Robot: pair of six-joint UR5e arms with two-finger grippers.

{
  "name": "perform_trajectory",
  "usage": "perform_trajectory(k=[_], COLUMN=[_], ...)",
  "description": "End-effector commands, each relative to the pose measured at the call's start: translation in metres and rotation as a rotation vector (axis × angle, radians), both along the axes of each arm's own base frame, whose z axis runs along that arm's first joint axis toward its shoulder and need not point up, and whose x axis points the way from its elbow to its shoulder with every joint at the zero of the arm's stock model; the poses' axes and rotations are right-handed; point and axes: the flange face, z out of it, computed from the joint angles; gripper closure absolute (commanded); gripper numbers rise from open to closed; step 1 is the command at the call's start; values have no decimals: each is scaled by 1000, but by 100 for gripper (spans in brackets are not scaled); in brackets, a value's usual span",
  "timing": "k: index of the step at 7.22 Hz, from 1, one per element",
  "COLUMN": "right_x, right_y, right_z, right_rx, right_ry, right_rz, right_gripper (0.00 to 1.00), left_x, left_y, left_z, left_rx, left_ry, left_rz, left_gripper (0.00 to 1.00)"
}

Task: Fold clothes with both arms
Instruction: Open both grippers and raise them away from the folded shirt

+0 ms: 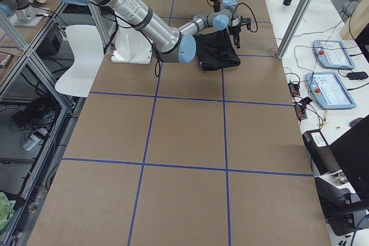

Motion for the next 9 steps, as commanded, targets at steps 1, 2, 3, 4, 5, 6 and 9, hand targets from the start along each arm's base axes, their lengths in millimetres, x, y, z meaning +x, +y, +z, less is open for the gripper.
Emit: perform_trajectory(k=[1, 2, 3, 4, 5, 6, 9], right_x=[21, 56, 93, 134, 188, 245, 405], right_y=[11, 16, 28, 39, 47, 60, 82], right_z=[25, 35, 49, 74, 104, 142, 265], right_rx=[-68, -118, -115, -103, -106, -80, -51], right_ry=[11, 10, 25, 48, 73, 103, 120], right_rz=[-53, -119, -151, -196, -248, -311, -459], right_gripper=[1, 1, 1, 1, 1, 1, 1], left_x=[-30, -47, -65, -86, -121, -168, -260], left_y=[4, 3, 7, 7, -1, -13, -17], left_z=[22, 33, 45, 63, 86, 110, 191], left_rx=[19, 60, 92, 123, 178, 209, -101], left_ry=[-56, -126, -176, -235, -301, -366, -421], left_rz=[61, 96, 123, 152, 175, 180, 206], left_gripper=[0, 0, 0, 0, 0, 0, 0])
